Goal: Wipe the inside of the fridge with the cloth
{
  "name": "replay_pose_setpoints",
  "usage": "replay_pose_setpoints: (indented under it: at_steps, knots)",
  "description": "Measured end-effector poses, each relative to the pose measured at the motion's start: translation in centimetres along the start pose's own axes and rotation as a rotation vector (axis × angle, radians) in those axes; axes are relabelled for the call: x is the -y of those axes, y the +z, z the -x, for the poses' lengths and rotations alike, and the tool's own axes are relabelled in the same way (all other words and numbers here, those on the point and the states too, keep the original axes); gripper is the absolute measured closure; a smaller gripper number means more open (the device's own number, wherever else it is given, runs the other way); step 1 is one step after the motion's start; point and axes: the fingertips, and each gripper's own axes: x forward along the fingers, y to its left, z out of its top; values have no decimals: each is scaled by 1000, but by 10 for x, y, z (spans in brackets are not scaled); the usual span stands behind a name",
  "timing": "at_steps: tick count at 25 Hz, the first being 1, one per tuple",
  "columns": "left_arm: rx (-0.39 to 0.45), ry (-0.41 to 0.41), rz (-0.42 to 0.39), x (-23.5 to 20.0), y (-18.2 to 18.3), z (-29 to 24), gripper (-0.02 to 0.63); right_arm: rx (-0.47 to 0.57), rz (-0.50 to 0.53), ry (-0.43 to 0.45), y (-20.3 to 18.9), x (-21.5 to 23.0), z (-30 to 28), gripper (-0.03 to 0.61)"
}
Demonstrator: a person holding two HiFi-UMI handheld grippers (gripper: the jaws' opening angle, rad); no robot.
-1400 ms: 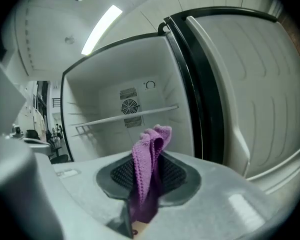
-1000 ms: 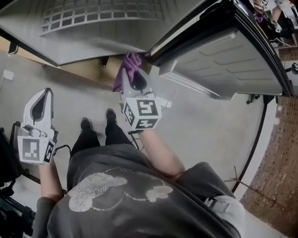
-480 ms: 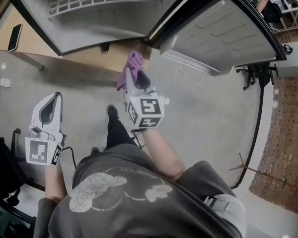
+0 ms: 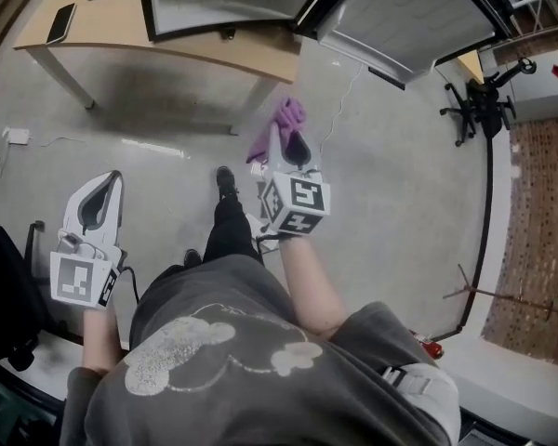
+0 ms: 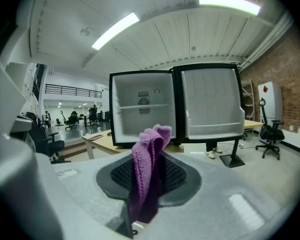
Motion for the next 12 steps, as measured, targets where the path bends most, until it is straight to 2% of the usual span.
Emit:
replay_pose_setpoints:
  at_steps: [3,6,12]
  knots:
    - [-2,-19,-7,11,-7,36,595,-7,-13,-49,-12,-3,42,494]
    - [-11,-38,19,19,-13,62,595,-23,4,-75,-18,-8,76,494]
    - [9,-89,11,37,-11,79,595,-38,17,-108,-24,-8,115,494]
